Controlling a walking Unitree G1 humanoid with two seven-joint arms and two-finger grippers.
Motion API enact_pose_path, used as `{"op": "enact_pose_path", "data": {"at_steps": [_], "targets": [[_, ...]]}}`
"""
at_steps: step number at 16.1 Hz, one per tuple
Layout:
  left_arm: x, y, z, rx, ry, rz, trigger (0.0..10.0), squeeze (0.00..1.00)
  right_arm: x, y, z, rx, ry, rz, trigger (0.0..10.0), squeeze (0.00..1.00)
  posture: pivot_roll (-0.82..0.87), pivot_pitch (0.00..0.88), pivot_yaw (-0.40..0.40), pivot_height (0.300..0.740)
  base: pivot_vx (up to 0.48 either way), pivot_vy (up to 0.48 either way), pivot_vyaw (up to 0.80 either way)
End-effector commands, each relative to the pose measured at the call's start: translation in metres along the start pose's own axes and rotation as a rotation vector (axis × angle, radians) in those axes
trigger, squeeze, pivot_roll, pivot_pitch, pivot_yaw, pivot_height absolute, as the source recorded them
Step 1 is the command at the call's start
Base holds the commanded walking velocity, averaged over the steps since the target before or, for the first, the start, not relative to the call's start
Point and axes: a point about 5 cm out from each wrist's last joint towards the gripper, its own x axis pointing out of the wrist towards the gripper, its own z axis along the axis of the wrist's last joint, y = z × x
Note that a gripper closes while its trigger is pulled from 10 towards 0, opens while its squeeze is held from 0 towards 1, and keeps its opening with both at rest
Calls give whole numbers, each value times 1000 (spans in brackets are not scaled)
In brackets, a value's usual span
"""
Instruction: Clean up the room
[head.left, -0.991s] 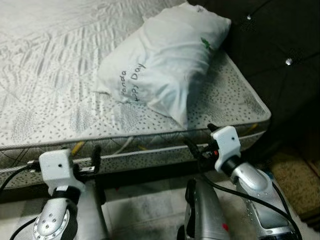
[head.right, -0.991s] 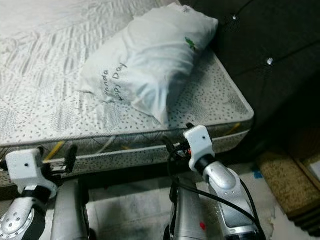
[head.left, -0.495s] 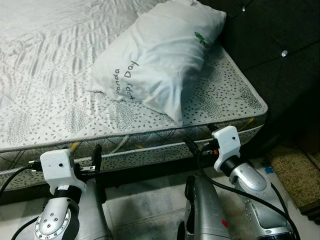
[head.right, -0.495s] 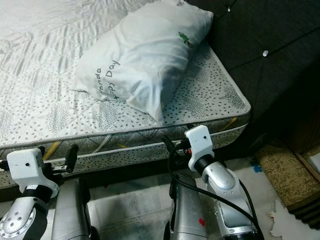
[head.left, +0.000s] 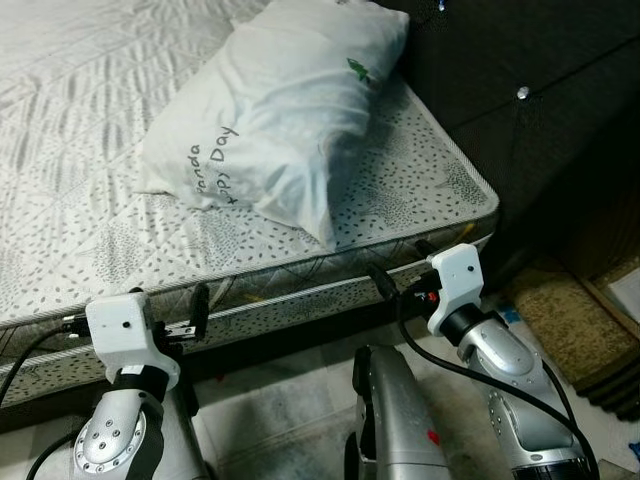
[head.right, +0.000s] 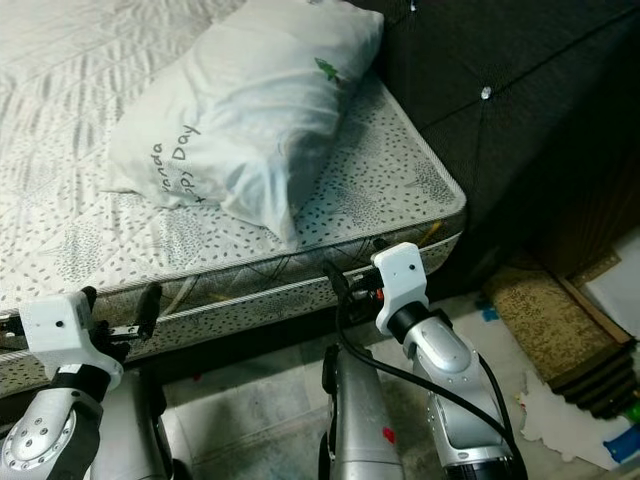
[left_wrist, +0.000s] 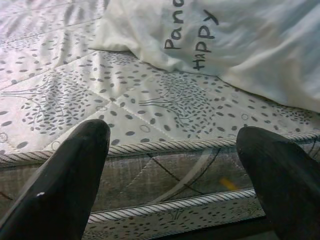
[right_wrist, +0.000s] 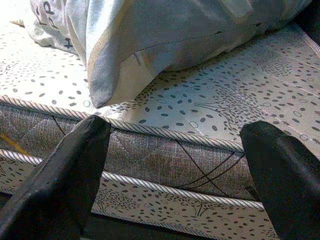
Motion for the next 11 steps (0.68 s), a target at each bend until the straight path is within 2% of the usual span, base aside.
{"op": "enact_pose_path", "data": {"at_steps": [1, 3, 5, 6, 7, 9, 10, 11], "targets": [[-2, 0, -3, 3, 18, 5, 10000, 0, -1, 0, -1, 3, 6, 4, 10000, 0, -60, 193, -73, 491, 0, 0, 0], [-1, 1, -1, 5, 11, 10, 10000, 0, 0, 2, 0, 11, 1, 6, 10000, 0, -60, 193, -73, 491, 0, 0, 0], [1, 3, 1, 3, 4, 14, 10000, 0, 10, 6, 3, 53, -16, 7, 10000, 0, -51, 193, -72, 491, 0, 0, 0], [1, 2, 4, -28, -3, -10, 10000, 0, 18, 11, 6, 91, -21, 20, 10000, 0, -25, 195, -74, 491, 0, 0, 0], [-1, -2, 7, -58, -12, -51, 10000, 0, 27, 18, 8, 133, -22, 41, 10000, 0, -12, 197, -76, 491, 0, 0, 0], [-5, -4, 7, -66, -6, -75, 10000, 0, 42, 31, 11, 222, -22, 65, 10000, 0, 8, 196, -81, 491, 0, 0, 0], [-9, -4, 7, -62, -2, -74, 10000, 0, 54, 47, 15, 276, -29, 109, 10000, 0, 22, 196, -88, 491, 0, 0, 0], [-10, -3, 7, -61, -2, -71, 10000, 0, 57, 54, 16, 285, -27, 131, 10000, 0, 22, 196, -88, 491, 0, 0, 0]]}}
